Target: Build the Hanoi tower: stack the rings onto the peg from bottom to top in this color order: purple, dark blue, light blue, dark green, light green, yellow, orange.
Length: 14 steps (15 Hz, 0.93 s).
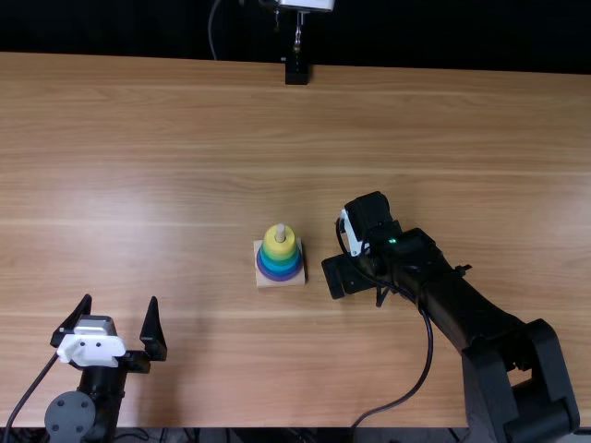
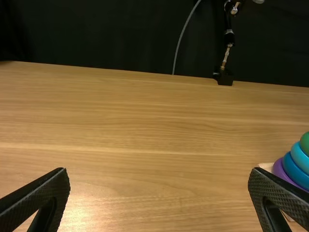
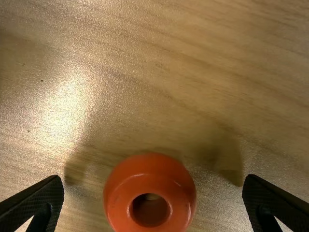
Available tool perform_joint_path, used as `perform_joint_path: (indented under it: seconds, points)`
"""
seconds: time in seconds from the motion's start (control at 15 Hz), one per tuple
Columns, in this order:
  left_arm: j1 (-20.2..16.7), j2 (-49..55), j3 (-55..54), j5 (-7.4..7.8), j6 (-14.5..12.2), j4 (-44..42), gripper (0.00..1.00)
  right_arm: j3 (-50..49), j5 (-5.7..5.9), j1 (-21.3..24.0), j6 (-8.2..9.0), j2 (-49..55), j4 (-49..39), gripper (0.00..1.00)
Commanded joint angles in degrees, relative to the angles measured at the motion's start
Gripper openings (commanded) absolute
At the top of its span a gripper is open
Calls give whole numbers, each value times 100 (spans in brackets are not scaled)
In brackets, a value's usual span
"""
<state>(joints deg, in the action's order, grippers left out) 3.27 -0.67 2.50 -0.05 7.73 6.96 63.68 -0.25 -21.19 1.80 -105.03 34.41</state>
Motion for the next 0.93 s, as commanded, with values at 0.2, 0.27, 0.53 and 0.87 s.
perform_joint_path:
  seconds: [0.2,0.27,0.53,0.87]
  points:
    - [7,67,-224,-58,-24,21,100,-84,-17,54,-22,-61,3,0]
    - [7,67,-224,-58,-24,21,100,-75,-17,54,-22,-61,3,0]
    - [7,67,-224,-58,-24,21,100,189,-7,45,10,-35,3,0]
    - [7,67,-224,-58,-24,21,100,1331,25,-8,-64,-8,615,0]
